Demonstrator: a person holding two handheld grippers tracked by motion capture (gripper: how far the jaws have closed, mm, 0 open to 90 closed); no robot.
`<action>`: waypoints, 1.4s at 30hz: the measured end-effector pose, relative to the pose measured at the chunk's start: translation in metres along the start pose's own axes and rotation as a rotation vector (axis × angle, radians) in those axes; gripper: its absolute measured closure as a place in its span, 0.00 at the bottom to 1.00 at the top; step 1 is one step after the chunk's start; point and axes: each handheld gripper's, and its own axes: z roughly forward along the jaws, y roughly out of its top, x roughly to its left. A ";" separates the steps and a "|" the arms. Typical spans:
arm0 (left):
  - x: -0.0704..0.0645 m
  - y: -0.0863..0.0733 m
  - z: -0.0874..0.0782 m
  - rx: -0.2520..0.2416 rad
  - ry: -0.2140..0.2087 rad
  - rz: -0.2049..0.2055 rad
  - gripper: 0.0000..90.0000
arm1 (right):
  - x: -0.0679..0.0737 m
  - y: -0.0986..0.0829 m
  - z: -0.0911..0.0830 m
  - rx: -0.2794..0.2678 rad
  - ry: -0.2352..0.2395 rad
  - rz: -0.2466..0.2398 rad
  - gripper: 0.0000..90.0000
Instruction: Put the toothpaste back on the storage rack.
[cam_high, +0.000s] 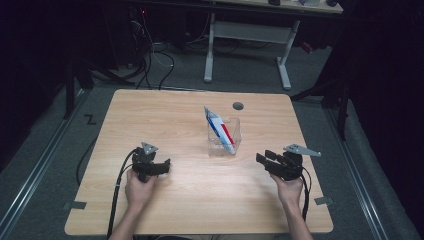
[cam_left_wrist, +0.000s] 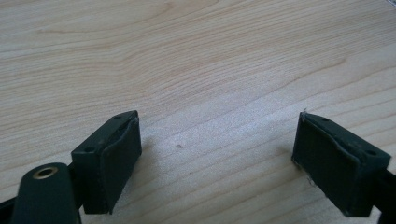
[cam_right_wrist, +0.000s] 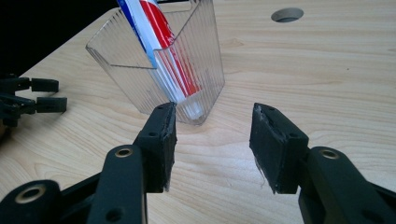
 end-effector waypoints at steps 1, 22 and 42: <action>0.000 0.000 0.000 0.000 0.000 0.000 0.17 | 0.000 -0.001 0.001 0.001 0.000 0.003 0.57; 0.000 0.000 0.000 0.000 0.000 0.000 0.17 | -0.007 -0.003 0.015 0.032 -0.074 -0.020 0.57; 0.000 0.000 0.000 0.000 0.001 -0.001 0.17 | -0.017 -0.007 0.025 0.058 -0.137 -0.025 0.57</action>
